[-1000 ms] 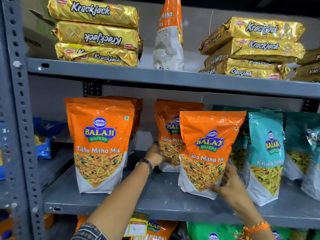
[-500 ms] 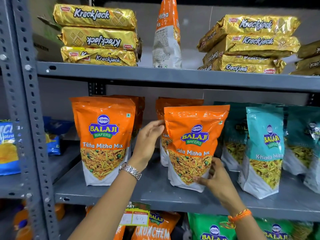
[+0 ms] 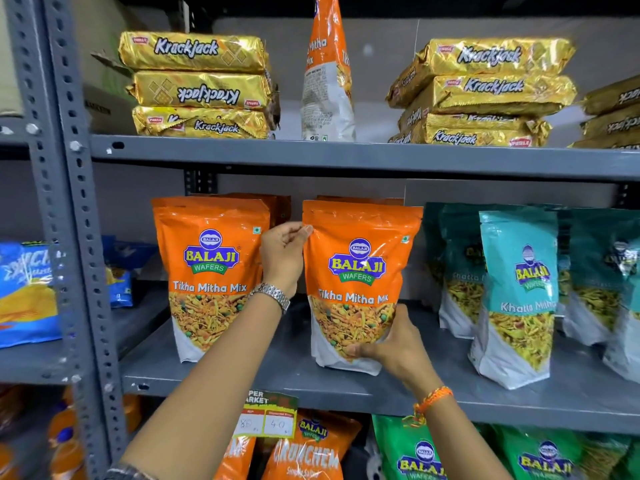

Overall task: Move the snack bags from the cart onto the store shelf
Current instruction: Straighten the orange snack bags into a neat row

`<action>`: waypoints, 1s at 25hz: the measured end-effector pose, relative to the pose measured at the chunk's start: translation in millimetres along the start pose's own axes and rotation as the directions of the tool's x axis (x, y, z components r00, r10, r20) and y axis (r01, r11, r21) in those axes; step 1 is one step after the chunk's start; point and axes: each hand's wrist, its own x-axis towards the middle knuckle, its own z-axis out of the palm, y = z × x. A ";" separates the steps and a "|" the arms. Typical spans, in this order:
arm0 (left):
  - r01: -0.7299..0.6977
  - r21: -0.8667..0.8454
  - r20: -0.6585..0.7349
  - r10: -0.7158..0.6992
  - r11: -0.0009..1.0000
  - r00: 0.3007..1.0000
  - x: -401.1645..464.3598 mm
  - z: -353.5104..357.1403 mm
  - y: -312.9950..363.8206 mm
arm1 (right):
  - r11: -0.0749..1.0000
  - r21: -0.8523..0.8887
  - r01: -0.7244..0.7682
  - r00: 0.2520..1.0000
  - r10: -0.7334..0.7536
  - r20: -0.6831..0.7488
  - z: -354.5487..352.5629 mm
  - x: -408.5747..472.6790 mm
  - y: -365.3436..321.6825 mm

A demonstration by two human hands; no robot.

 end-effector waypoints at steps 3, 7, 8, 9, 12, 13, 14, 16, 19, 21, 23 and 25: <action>0.042 0.001 0.028 -0.042 0.999 0.999 -4.2 -5.4 -10.6 | 1.000 0.018 0.003 1.000 -0.002 -0.021 5.7 0.3 -3.0; 0.129 0.005 0.259 -0.126 0.992 0.958 -21.5 -19.2 -33.8 | 0.999 0.038 0.010 1.000 -0.009 -0.023 7.7 4.3 -5.1; 0.155 0.026 0.317 -0.156 0.987 0.935 -26.0 -21.2 -39.4 | 0.999 0.041 0.008 1.000 -0.006 -0.026 8.3 5.8 -4.1; 0.184 0.071 0.370 -0.197 0.980 0.908 -30.4 -22.7 -44.6 | 0.999 0.044 0.005 1.000 -0.004 -0.028 8.9 6.6 -3.3; 0.195 0.235 0.494 -0.289 0.952 0.820 -40.4 -26.0 -62.8 | 0.998 0.055 0.008 1.000 -0.007 -0.021 8.0 8.0 1.9; 0.190 0.259 0.507 -0.301 0.947 0.808 -42.7 -27.1 -68.5 | 0.999 0.050 0.011 1.000 -0.011 -0.003 6.6 8.5 4.4; 0.191 0.263 0.505 -0.304 0.946 0.808 -44.1 -28.2 -73.7 | 0.999 0.044 0.018 1.000 -0.019 0.023 4.9 9.0 7.4; 0.185 0.251 0.493 -0.290 0.950 0.820 -45.7 -30.2 -77.0 | 0.999 0.022 0.030 0.997 -0.031 0.066 2.0 10.7 12.6; 0.177 0.248 0.503 -0.283 0.952 0.817 -46.1 -31.0 -76.0 | 0.999 0.008 0.035 0.997 -0.035 0.069 0.2 13.2 14.2; 0.179 0.244 0.504 -0.282 0.953 0.816 -46.8 -30.7 -75.2 | 0.999 0.011 0.032 0.997 -0.032 0.065 1.5 14.4 15.1; 0.183 0.241 0.502 -0.284 0.953 0.817 -46.8 -30.8 -76.0 | 0.999 0.022 0.023 0.997 -0.025 0.075 2.2 16.4 16.2; 0.187 0.239 0.496 -0.285 0.953 0.820 -47.2 -30.5 -76.6 | 0.999 0.030 0.010 0.996 -0.013 0.086 2.0 17.2 17.1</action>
